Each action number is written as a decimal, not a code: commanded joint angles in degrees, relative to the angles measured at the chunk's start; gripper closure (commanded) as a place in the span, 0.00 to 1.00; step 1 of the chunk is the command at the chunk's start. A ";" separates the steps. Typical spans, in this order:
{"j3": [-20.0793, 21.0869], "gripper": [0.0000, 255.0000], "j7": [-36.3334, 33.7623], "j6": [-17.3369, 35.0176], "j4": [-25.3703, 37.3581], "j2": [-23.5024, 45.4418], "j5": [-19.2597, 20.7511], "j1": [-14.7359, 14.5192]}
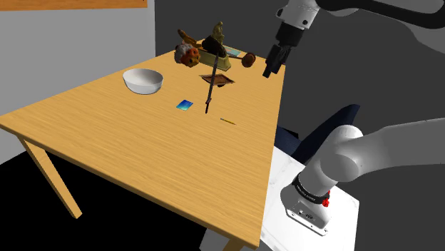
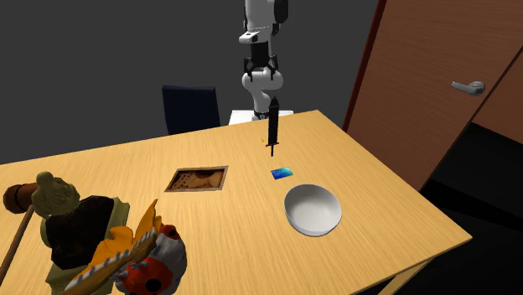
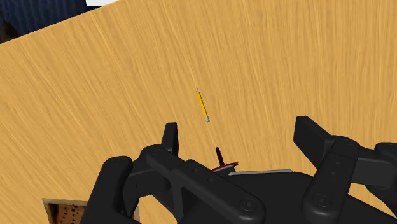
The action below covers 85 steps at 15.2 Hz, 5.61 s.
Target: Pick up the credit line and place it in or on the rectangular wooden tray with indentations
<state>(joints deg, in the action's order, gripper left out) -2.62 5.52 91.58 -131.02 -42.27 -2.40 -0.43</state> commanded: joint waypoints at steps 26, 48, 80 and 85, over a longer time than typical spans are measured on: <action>18.62 0.00 -67.78 26.01 18.87 47.61 -3.97 5.87; 16.10 0.00 -83.12 33.21 28.73 65.27 -1.57 3.89; 16.53 1.00 -84.17 19.17 37.31 59.65 -2.27 4.31; 15.31 1.00 -80.77 16.63 39.77 60.02 -2.49 6.64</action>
<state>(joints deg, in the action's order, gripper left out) 13.13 -76.52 108.76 -91.99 17.40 -4.84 5.39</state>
